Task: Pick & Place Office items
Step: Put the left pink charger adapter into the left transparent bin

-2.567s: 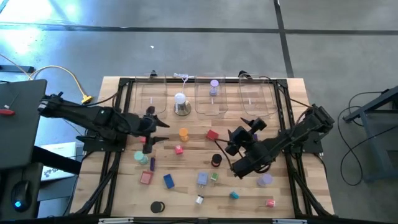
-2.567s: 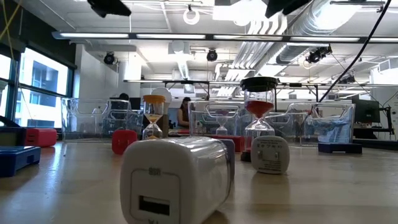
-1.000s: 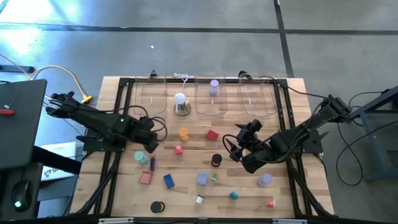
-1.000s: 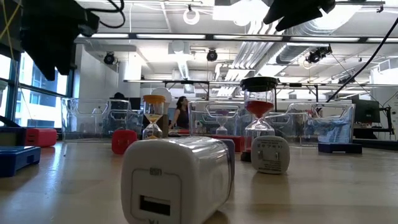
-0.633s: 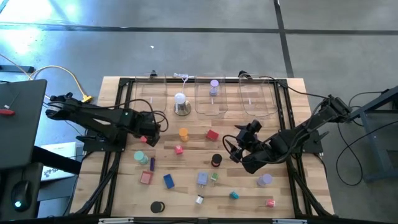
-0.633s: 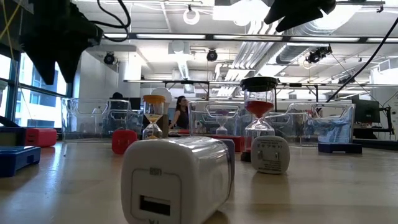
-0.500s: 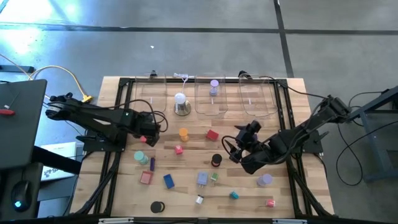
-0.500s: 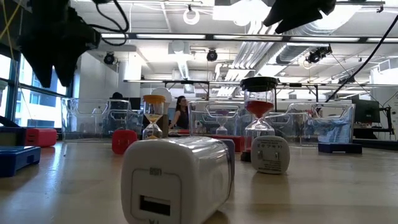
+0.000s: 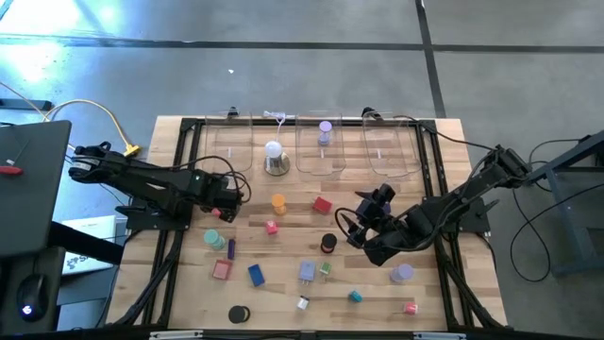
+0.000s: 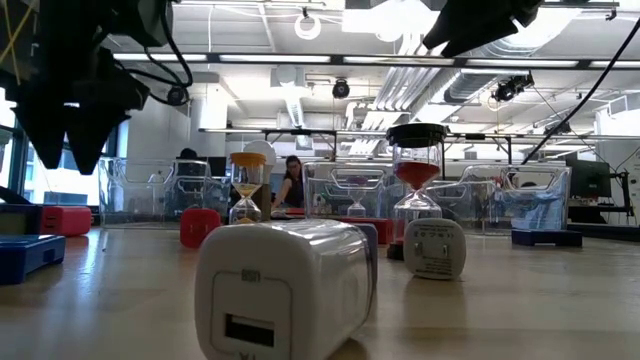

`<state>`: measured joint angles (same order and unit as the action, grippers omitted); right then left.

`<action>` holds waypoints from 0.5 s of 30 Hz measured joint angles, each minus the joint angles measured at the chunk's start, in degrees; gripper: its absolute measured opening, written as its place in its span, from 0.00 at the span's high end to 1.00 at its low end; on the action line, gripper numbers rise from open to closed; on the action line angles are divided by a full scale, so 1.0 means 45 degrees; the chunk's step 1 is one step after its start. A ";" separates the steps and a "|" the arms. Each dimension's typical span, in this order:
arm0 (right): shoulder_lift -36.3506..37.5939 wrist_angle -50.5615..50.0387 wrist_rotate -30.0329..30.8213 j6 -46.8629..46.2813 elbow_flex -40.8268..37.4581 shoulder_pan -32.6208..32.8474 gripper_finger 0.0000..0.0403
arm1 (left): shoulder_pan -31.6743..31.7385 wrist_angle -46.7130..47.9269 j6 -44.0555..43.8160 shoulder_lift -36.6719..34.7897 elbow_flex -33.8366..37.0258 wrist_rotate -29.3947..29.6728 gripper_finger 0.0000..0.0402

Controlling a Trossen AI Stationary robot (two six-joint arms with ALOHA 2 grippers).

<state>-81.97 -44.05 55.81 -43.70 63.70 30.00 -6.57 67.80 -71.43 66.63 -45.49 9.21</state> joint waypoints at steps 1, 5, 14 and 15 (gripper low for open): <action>0.0000 -0.0002 -0.0144 0.0005 0.0000 0.0000 0.17 | 0.0048 -0.0122 0.0056 0.0000 0.0116 -0.0058 0.09; 0.0000 -0.0005 -0.0203 0.0005 0.0000 0.0000 0.17 | 0.0126 -0.0836 0.0222 0.0000 0.0533 -0.0129 0.09; 0.0000 -0.0010 -0.0208 0.0005 0.0000 0.0000 0.17 | 0.0126 -0.1848 -0.0438 0.0000 0.1462 -0.0109 0.09; 0.0000 -0.0010 -0.0206 0.0005 0.0000 0.0000 0.17 | 0.0126 -0.1867 -0.0533 0.0000 0.1551 -0.0102 0.09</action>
<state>-81.97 -44.10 54.88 -43.68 63.70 30.00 -6.00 59.39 -73.83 66.63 -38.51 8.75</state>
